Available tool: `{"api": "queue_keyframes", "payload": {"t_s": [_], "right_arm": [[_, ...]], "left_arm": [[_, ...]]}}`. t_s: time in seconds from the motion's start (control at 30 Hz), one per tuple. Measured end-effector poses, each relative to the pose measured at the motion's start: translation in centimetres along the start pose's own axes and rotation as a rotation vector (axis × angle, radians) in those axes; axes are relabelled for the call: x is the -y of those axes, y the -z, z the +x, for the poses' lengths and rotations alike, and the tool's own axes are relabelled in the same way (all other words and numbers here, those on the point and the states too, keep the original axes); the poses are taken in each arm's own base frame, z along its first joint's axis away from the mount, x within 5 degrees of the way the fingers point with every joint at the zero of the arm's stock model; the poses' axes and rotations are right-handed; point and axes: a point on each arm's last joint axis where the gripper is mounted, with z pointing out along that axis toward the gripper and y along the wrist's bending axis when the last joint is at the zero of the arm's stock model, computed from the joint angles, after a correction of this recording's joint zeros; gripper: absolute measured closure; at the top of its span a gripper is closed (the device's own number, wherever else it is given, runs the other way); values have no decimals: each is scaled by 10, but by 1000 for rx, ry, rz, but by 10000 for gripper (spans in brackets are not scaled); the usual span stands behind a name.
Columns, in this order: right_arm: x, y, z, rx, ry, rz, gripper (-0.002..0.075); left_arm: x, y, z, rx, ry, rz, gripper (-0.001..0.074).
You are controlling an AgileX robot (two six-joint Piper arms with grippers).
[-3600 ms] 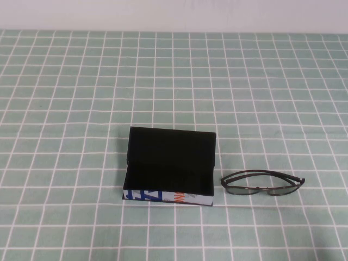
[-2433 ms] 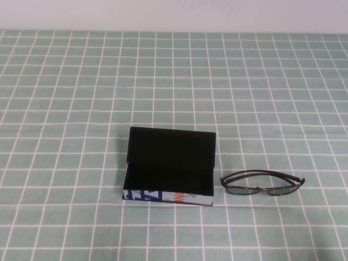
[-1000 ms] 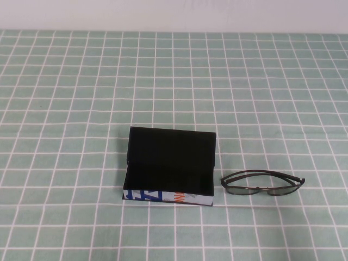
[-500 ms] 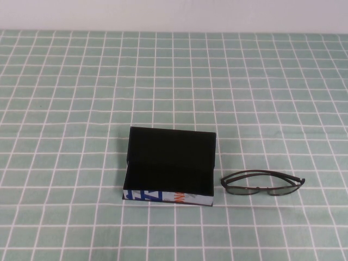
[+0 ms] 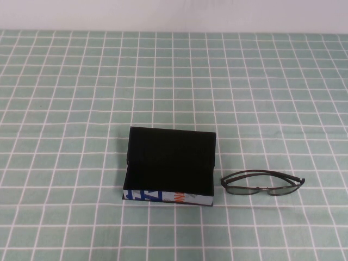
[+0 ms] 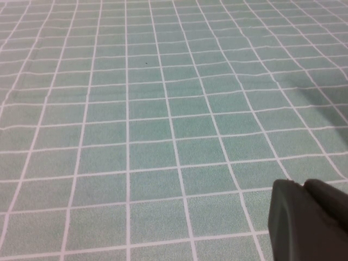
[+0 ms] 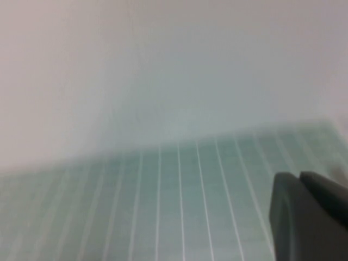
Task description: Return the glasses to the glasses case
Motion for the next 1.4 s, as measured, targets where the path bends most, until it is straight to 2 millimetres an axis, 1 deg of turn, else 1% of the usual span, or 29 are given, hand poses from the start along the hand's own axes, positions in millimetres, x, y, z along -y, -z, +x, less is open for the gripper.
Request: {"api": "queue_keyframes", "payload": {"t_s": [0.1,0.17,0.27,0.33,0.57,0.63,0.77,0.83,0.9,0.97,1.07,1.17,1.23,1.3,1.4], "right_arm": [[3,-40,4,-252,-10,27,737],[6,-64,9,-394,9,38,737],[10,-91,15,-519,109,21,737],[11,-104,18,-556,209,-21,737],[11,-130,34,-646,588,-233,737],[12,-136,38,-690,670,-289,737],[14,-153,47,-823,730,-374,737],[10,-165,52,-905,765,-420,737],[5,-175,57,-994,819,-465,737],[-4,-190,62,-1045,896,-496,737],[-19,-210,73,-1084,1037,-542,737],[-33,-224,92,-1097,1171,-680,737],[-42,-229,103,-1082,1192,-794,737],[-49,-234,113,-1058,1168,-898,737],[-58,-242,127,-1033,1085,-1006,737]], "left_arm": [[0,0,0,0,0,0,737],[0,0,0,0,0,0,737],[0,0,0,0,0,0,737],[0,0,0,0,0,0,737],[0,0,0,0,0,0,737],[0,0,0,0,0,0,737],[0,0,0,0,0,0,737],[0,0,0,0,0,0,737],[0,0,0,0,0,0,737],[0,0,0,0,0,0,737],[0,0,0,0,0,0,737],[0,0,0,0,0,0,737],[0,0,0,0,0,0,737],[0,0,0,0,0,0,737],[0,0,0,0,0,0,737]]}}
